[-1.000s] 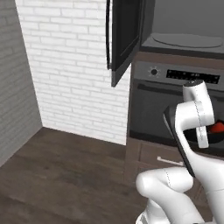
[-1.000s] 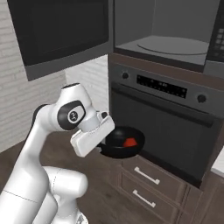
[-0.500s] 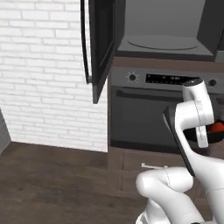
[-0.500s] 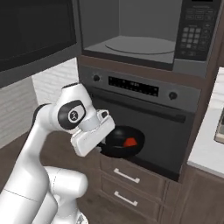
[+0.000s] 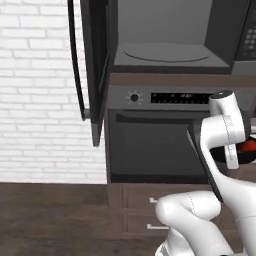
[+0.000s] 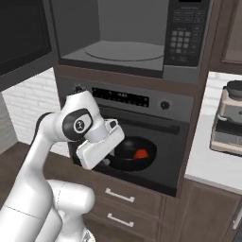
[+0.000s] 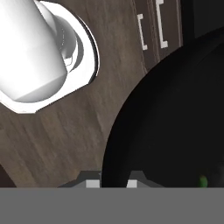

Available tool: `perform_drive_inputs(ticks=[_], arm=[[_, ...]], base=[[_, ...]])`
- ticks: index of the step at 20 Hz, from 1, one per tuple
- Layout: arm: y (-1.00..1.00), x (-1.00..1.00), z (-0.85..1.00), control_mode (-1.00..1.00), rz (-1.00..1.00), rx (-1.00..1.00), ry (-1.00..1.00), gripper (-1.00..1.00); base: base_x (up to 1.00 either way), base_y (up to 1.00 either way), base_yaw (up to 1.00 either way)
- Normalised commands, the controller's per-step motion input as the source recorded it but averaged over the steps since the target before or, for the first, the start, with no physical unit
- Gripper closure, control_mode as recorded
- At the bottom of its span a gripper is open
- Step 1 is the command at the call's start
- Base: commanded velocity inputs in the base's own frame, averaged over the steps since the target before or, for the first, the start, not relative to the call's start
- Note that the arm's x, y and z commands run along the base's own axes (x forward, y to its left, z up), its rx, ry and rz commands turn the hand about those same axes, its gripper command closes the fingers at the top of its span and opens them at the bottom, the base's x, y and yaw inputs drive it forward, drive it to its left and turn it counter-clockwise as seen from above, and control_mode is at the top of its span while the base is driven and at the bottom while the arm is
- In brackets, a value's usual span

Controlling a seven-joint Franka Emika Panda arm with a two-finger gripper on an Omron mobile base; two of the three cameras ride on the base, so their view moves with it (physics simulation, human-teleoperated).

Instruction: Pick the bell pepper from the sink and place it in the bowl. Then pick the bowl and place it in the microwave. Then close the microwave door and press the start button.

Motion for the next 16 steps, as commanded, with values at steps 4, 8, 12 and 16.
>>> perform_drive_inputs(ticks=[4,8,12,16], arm=[[0.0,0.0,0.0,1.0,0.0,0.0,0.0,1.0],[0.0,0.0,0.0,1.0,0.0,0.0,0.0,1.0],[0.0,0.0,0.0,1.0,0.0,0.0,0.0,1.0],[0.0,0.0,0.0,1.0,0.0,0.0,0.0,1.0]], base=[[0.38,0.37,-0.21],[0.45,0.4,-0.16],[0.52,0.2,-0.12],[0.44,0.12,-0.09]])
